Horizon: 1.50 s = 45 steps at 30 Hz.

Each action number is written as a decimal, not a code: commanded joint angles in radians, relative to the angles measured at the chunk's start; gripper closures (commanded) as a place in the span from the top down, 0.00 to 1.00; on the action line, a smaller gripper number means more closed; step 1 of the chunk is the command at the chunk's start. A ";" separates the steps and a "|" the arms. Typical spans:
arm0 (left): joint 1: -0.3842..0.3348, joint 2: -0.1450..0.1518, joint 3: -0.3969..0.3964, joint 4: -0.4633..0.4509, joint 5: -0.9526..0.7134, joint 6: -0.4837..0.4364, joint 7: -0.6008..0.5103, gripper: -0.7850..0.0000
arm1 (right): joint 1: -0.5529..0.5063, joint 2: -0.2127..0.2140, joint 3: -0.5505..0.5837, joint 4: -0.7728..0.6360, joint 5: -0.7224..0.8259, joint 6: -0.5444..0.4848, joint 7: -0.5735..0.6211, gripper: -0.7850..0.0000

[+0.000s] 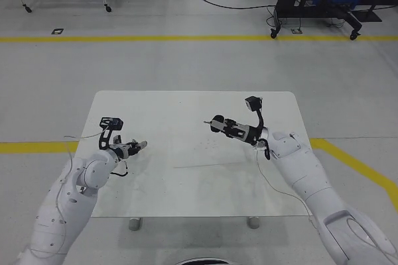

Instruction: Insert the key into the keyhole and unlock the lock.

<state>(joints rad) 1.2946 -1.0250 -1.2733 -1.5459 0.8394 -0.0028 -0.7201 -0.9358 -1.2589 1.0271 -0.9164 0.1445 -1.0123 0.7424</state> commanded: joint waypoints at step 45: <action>-0.085 -0.044 0.086 0.062 0.112 0.106 -0.034 0.21 | 0.000 0.000 0.000 0.000 0.000 0.000 0.000 0.00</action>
<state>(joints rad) 1.2130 -1.0681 -1.1887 -1.4877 0.9512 0.1029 -0.7520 -0.9358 -1.2589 1.0271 -0.9164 0.1445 -1.0123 0.7424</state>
